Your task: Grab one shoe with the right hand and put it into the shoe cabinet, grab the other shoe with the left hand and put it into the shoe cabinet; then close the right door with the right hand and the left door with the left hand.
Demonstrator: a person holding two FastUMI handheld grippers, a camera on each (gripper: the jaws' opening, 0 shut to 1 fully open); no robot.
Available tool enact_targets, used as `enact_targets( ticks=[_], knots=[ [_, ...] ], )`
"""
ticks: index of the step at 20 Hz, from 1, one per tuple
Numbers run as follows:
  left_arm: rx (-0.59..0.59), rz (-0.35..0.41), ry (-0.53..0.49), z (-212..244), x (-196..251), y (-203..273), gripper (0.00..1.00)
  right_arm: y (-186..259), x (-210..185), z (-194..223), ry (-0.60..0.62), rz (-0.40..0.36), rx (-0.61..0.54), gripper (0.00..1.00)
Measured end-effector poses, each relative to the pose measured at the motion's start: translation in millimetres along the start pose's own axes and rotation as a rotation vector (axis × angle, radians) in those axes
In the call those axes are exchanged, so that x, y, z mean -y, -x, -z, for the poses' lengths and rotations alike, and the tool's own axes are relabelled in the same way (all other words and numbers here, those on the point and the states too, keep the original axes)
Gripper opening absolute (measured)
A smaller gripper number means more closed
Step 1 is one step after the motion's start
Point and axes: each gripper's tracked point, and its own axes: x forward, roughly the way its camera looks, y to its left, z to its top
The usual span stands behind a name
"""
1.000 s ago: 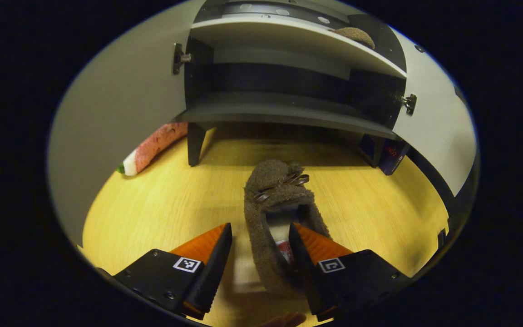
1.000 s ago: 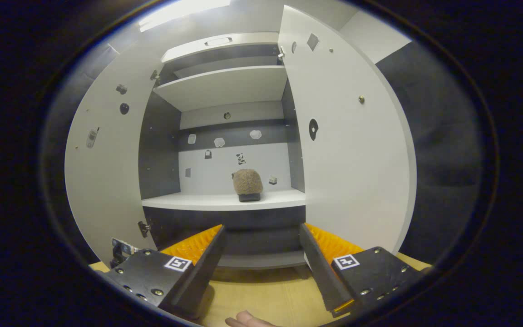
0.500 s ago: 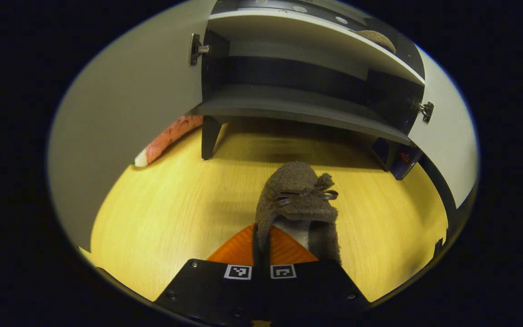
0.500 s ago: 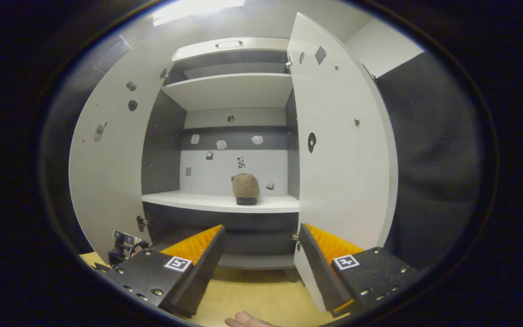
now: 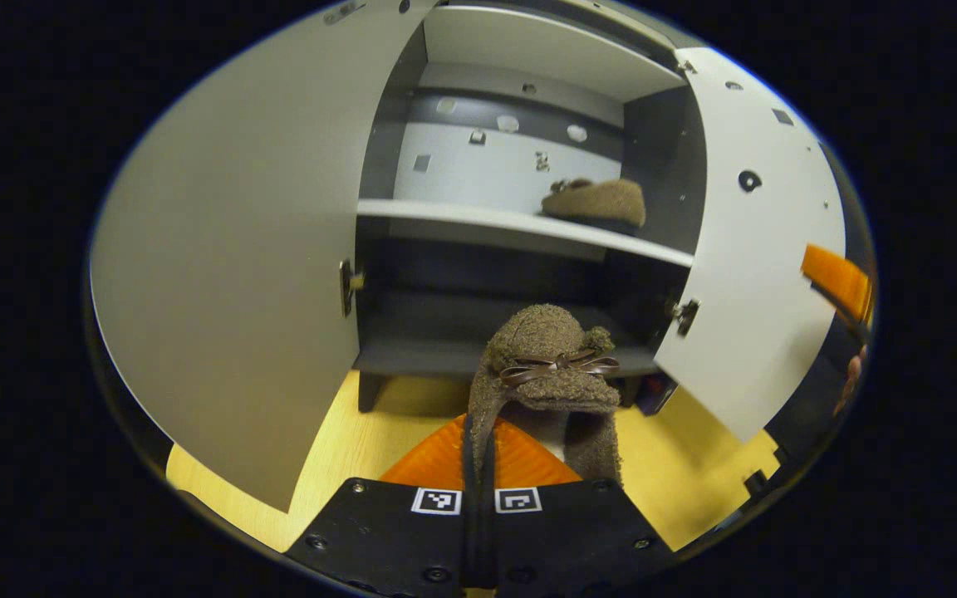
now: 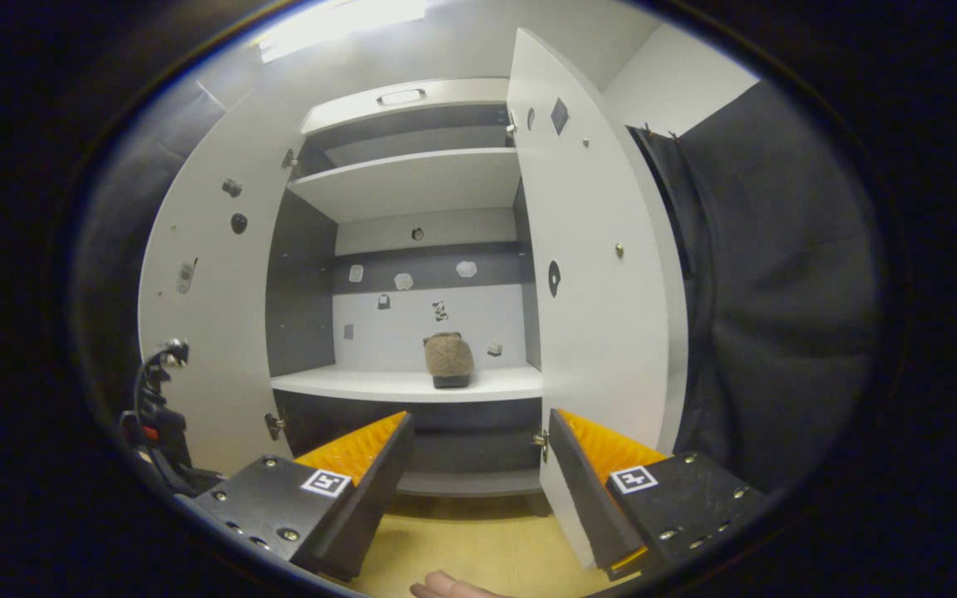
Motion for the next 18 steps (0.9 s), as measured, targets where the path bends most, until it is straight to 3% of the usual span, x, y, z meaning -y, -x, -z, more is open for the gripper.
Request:
enact_targets(
  ticks=[6, 10, 18],
  knots=[
    [0.206, -0.003, -0.016, -100, 12, 11, 0.00, 5, -5, -11, 0.025, -0.018, 0.018, 0.98],
    [0.329, -0.054, -0.051, -168, 10, 5, 0.00, 6, -9, -21, 0.024, -0.037, 0.042, 0.98],
    [0.413, -0.106, -0.010, -252, 7, -70, 0.00, 9, -19, -34, 0.016, -0.060, 0.088, 0.98]
  ],
)
